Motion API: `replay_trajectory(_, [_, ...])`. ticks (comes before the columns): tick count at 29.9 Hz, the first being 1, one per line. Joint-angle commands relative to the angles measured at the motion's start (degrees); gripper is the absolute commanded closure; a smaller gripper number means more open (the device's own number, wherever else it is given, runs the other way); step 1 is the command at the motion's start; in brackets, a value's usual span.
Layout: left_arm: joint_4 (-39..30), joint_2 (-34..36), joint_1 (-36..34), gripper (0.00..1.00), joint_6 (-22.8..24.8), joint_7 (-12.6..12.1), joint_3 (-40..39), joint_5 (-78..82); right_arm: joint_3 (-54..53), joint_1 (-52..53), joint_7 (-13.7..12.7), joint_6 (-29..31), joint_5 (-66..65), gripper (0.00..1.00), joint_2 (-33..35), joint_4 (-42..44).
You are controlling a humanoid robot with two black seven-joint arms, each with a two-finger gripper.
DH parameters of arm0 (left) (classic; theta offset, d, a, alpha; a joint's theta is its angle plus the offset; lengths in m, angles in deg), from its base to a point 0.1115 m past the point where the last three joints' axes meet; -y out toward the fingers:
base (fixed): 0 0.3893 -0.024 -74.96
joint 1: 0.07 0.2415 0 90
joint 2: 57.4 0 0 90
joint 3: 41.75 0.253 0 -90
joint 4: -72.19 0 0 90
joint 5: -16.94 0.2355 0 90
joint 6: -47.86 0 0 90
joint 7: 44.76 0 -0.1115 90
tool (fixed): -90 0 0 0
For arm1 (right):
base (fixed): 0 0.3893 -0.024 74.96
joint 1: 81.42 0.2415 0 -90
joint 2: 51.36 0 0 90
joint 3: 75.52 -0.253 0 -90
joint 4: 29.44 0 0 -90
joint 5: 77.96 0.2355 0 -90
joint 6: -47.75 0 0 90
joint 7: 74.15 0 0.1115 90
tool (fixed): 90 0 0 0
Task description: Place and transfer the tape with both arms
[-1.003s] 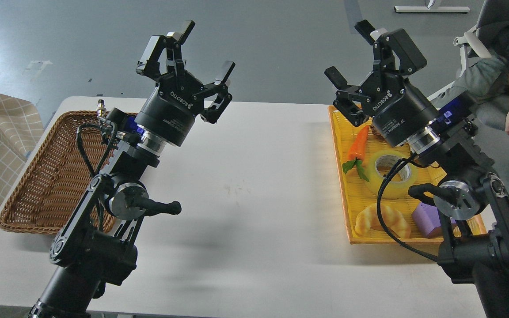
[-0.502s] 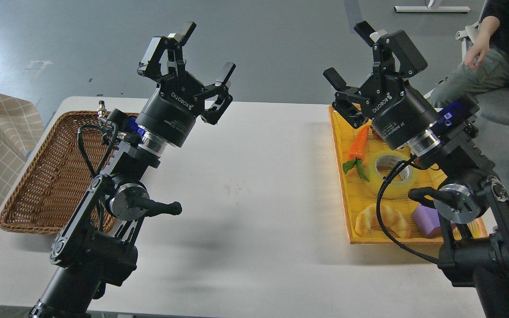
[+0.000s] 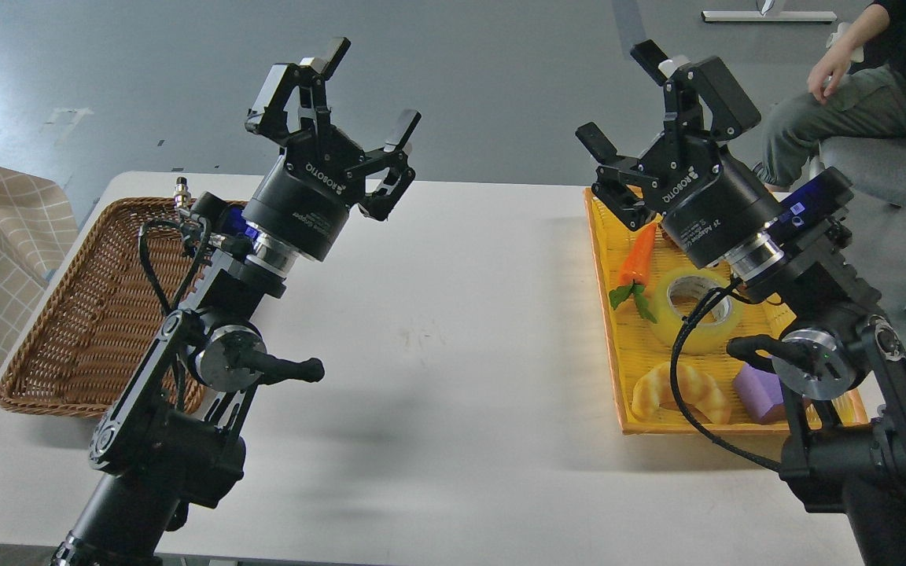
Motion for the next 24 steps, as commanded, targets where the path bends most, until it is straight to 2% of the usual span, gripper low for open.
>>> replay_trajectory(1, [0.01, 0.00, -0.08, 0.02, 0.02, 0.00, 0.00, 0.03, 0.00, 0.03, 0.00, 0.00, -0.05, 0.00, 0.00, 0.00])
replay_trajectory(24, [0.01, -0.18, 0.01, 0.02, -0.15, 0.00, 0.08, 0.03, 0.53, 0.03, -0.09, 0.35, 0.03, 0.00, 0.00, -1.31])
